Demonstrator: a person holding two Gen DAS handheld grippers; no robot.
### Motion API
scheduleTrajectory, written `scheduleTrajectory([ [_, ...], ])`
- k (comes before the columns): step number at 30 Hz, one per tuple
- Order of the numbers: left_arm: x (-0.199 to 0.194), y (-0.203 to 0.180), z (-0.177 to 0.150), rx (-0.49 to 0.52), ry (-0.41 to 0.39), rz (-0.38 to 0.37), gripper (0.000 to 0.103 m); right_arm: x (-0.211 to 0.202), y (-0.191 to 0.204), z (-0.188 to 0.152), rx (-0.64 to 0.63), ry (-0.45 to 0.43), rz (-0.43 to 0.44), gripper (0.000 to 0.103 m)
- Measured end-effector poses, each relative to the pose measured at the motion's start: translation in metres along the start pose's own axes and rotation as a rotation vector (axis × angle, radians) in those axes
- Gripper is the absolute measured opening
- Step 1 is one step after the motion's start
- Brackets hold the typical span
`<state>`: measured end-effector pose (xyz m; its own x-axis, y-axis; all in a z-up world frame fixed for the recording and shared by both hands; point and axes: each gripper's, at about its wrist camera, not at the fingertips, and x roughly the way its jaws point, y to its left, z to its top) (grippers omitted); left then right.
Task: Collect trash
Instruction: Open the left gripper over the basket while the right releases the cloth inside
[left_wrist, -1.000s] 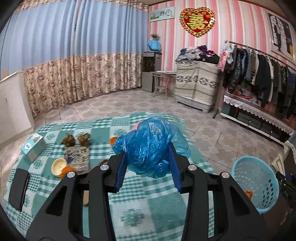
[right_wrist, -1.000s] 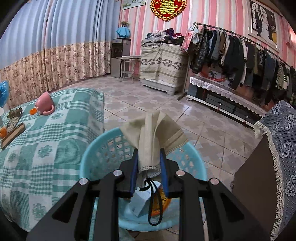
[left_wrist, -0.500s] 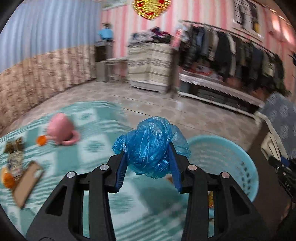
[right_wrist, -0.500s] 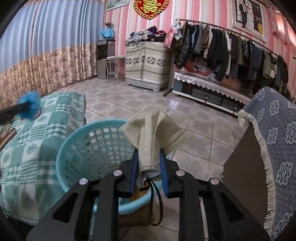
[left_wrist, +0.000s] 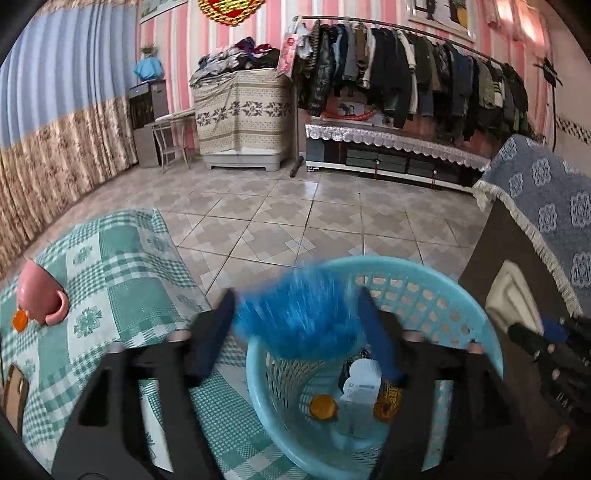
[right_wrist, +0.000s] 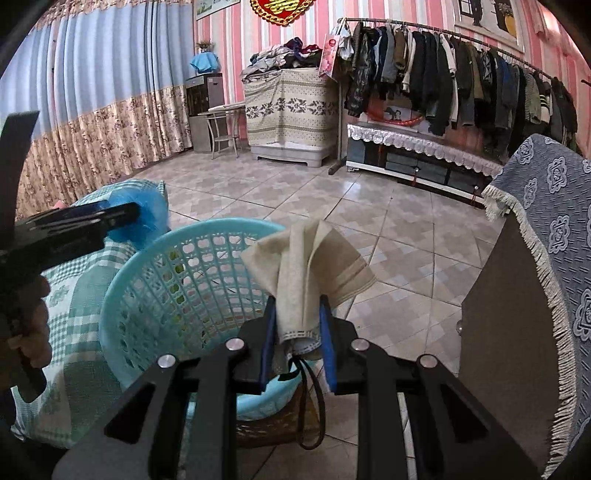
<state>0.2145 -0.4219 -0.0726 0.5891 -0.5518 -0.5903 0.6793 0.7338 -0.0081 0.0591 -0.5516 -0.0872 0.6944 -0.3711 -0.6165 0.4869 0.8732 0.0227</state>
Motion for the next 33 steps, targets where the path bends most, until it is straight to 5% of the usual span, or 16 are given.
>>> scheduleTrajectory([
  [9,-0.029,0.022,0.001,-0.038,-0.069,0.094,0.095,0.011,0.021,0.007,-0.030,0.012,0.024,0.022],
  [20,-0.069,0.072,-0.004,-0.144,-0.080,0.170,0.098,0.037,0.052,0.025,-0.033,0.051,0.060,0.027],
  [25,-0.093,0.099,-0.016,-0.179,-0.088,0.224,0.098,0.055,0.062,0.033,-0.037,0.065,0.045,0.067],
  [29,-0.117,0.119,-0.024,-0.167,-0.101,0.282,0.098,0.059,0.069,0.035,-0.021,0.058,0.000,0.085],
  [33,-0.138,0.139,-0.030,-0.181,-0.115,0.311,0.098,0.054,0.077,0.035,-0.003,0.047,-0.014,0.092],
])
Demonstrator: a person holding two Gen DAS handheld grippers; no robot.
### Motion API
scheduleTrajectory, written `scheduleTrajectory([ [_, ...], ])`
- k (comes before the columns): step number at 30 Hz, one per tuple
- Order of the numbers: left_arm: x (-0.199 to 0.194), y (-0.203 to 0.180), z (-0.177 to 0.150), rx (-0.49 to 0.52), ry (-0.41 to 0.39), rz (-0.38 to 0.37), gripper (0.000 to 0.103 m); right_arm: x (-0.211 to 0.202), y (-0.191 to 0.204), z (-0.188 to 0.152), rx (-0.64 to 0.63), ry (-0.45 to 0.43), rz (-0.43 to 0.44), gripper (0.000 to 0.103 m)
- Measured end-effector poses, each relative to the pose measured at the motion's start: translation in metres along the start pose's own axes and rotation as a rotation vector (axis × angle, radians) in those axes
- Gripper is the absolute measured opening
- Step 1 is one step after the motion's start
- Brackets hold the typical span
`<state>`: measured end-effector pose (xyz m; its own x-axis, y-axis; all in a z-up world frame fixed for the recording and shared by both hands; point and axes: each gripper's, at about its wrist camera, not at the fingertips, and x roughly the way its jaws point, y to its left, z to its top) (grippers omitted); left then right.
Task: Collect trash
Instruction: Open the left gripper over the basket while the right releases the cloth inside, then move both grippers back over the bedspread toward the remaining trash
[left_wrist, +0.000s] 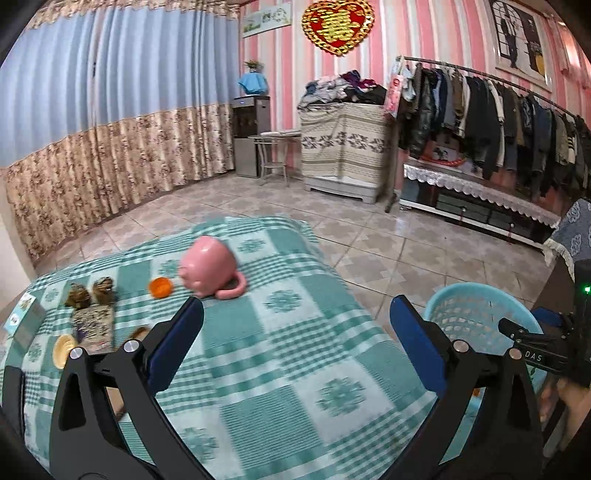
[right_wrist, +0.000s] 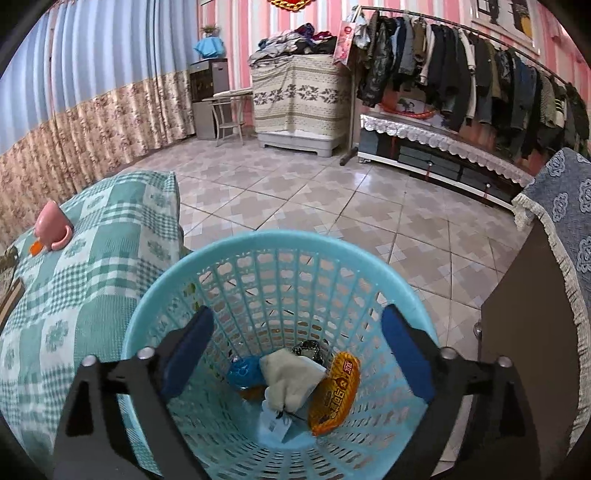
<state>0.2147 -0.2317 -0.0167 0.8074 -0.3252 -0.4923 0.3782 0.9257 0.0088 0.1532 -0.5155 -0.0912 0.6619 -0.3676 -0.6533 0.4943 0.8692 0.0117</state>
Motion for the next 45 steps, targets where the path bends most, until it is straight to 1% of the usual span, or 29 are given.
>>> scheduleTrajectory([
  [3,-0.008,0.018,0.000,-0.022,-0.007,0.022,0.098,-0.006,0.011,0.000,-0.013,-0.008,0.003,0.093],
  [7,-0.017,0.045,-0.002,-0.052,-0.012,0.051,0.098,-0.017,0.036,0.001,-0.056,-0.031,0.018,0.093],
  [13,-0.026,0.087,-0.013,-0.095,0.000,0.112,0.098,-0.032,0.080,0.000,-0.110,-0.066,0.063,0.093],
  [16,-0.029,0.114,-0.022,-0.111,0.010,0.161,0.098,-0.036,0.106,-0.004,-0.148,-0.066,0.092,0.094],
  [22,-0.032,0.172,-0.037,-0.178,0.032,0.240,0.098,-0.043,0.156,-0.013,-0.226,-0.076,0.137,0.094],
  [25,-0.032,0.201,-0.047,-0.176,0.040,0.318,0.098,-0.047,0.179,-0.020,-0.255,-0.087,0.163,0.094],
  [27,-0.030,0.220,-0.052,-0.182,0.054,0.350,0.098,-0.046,0.194,-0.024,-0.267,-0.085,0.176,0.094],
  [29,-0.030,0.238,-0.056,-0.208,0.059,0.368,0.098,-0.044,0.207,-0.027,-0.279,-0.070,0.196,0.094],
  [32,-0.027,0.271,-0.067,-0.293,0.078,0.383,0.098,-0.045,0.224,-0.031,-0.319,-0.068,0.211,0.094],
  [35,-0.021,0.289,-0.079,-0.330,0.104,0.394,0.098,-0.046,0.238,-0.033,-0.352,-0.080,0.214,0.094],
  [37,-0.015,0.295,-0.087,-0.308,0.124,0.420,0.098,-0.045,0.245,-0.034,-0.359,-0.079,0.221,0.094],
  [39,-0.010,0.299,-0.093,-0.270,0.156,0.465,0.098,-0.041,0.254,-0.034,-0.354,-0.072,0.241,0.094],
  [45,-0.003,0.318,-0.100,-0.233,0.208,0.529,0.098,-0.034,0.291,-0.037,-0.379,-0.057,0.316,0.094],
])
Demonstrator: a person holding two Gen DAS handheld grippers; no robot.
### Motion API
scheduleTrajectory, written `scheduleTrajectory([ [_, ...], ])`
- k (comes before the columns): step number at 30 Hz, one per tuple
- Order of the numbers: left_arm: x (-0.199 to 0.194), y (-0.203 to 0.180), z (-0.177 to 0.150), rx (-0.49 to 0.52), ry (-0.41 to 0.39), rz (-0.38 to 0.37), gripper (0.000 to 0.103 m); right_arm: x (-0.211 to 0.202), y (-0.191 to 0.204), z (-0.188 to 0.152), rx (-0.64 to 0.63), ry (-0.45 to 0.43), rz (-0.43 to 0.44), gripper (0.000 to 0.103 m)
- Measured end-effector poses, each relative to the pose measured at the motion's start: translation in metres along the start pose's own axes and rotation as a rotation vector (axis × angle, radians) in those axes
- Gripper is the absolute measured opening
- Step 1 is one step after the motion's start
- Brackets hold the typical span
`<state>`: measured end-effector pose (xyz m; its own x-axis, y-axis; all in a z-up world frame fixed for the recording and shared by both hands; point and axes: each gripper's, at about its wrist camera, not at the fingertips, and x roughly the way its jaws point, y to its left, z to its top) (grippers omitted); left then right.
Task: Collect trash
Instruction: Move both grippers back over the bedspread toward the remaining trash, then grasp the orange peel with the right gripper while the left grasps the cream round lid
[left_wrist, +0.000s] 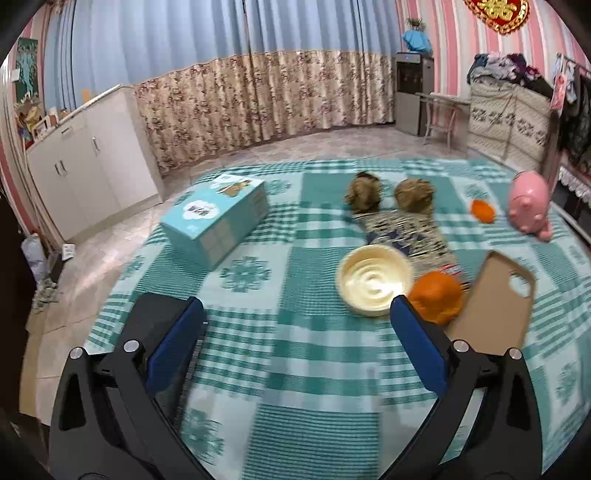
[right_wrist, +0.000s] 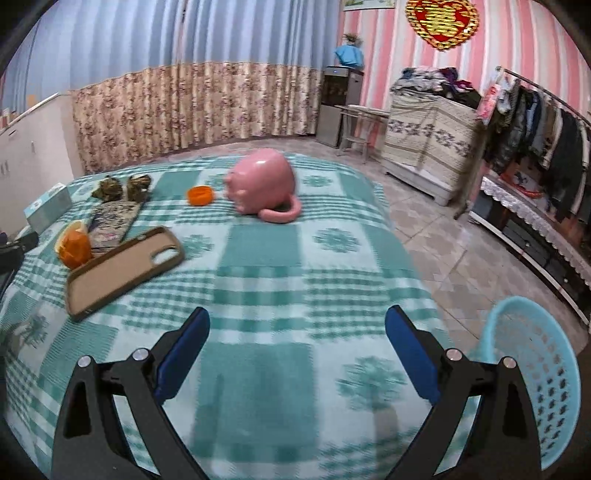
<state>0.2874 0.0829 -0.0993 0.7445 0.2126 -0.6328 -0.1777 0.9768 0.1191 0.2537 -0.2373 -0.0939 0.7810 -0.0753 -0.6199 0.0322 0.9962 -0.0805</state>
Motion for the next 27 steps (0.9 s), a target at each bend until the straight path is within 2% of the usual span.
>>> scheduleTrajectory([
  [5,0.007,0.022,0.002,-0.056,0.029,0.011,0.098,0.014,0.044,0.009,-0.061,-0.004,0.093,0.094],
  [10,0.004,0.037,0.009,-0.078,-0.005,0.041,0.098,0.022,0.091,0.019,-0.131,-0.018,0.169,0.094],
  [18,0.007,0.075,0.013,-0.167,0.003,0.091,0.098,0.035,0.152,0.030,-0.220,-0.004,0.291,0.094],
  [23,0.014,0.100,0.010,-0.245,0.029,0.114,0.098,0.043,0.178,0.037,-0.264,0.012,0.330,0.094],
  [27,0.015,0.103,0.010,-0.244,0.026,0.129,0.098,0.055,0.197,0.041,-0.283,0.064,0.347,0.094],
])
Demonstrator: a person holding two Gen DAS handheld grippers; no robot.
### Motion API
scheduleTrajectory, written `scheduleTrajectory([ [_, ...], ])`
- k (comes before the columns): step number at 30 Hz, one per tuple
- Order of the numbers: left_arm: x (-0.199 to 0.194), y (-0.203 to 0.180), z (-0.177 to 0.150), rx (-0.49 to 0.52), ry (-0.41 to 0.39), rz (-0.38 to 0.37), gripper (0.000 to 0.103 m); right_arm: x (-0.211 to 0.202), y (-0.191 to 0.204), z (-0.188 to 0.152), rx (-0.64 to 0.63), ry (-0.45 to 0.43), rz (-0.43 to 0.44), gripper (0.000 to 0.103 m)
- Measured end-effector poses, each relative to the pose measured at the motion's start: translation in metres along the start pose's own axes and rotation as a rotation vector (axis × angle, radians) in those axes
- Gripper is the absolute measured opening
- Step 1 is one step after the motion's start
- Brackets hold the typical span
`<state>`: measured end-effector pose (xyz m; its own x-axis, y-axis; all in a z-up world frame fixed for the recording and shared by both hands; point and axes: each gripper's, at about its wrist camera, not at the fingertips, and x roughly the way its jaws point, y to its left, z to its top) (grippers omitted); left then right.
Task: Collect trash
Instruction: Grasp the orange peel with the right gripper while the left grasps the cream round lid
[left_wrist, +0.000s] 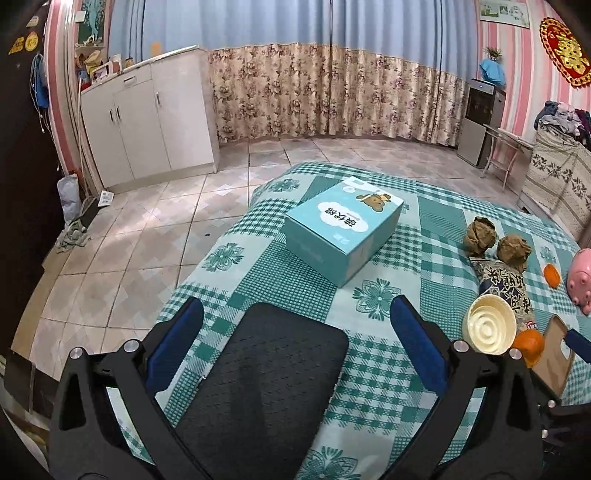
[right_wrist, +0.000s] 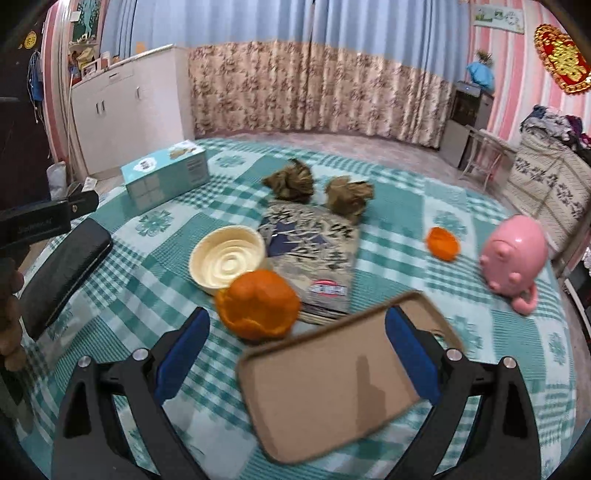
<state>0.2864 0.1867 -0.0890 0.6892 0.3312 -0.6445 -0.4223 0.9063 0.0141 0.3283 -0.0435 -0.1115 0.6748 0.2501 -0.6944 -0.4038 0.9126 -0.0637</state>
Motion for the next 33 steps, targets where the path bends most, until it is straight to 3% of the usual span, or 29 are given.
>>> scheduleTrajectory([
  [4,0.001,0.005,0.001,-0.017,0.000,-0.005,0.098,0.011,0.005,0.002,-0.022,0.022,0.003,0.092],
  [6,0.003,0.007,0.002,-0.033,0.008,-0.009,0.098,0.015,0.006,0.004,-0.029,0.027,0.007,0.084],
  [8,0.004,0.008,0.003,-0.040,0.013,-0.014,0.098,0.019,0.008,0.004,-0.033,0.041,0.031,0.063],
  [14,-0.001,-0.005,0.002,-0.006,-0.005,-0.024,0.098,0.021,0.016,0.004,-0.072,0.041,0.058,0.045],
  [17,-0.003,-0.014,0.002,0.005,-0.006,-0.066,0.098,0.016,0.013,0.004,-0.070,0.028,0.067,0.038],
  [25,-0.005,-0.038,-0.001,0.057,-0.007,-0.108,0.098,-0.017,-0.028,-0.003,0.021,-0.028,0.024,0.037],
  [30,-0.002,-0.062,-0.007,0.068,0.023,-0.224,0.098,-0.037,-0.076,-0.024,0.153,-0.040,-0.024,0.037],
  [33,-0.003,-0.087,-0.014,0.132,0.025,-0.254,0.098,-0.044,-0.096,-0.038,0.204,-0.044,-0.052,0.037],
])
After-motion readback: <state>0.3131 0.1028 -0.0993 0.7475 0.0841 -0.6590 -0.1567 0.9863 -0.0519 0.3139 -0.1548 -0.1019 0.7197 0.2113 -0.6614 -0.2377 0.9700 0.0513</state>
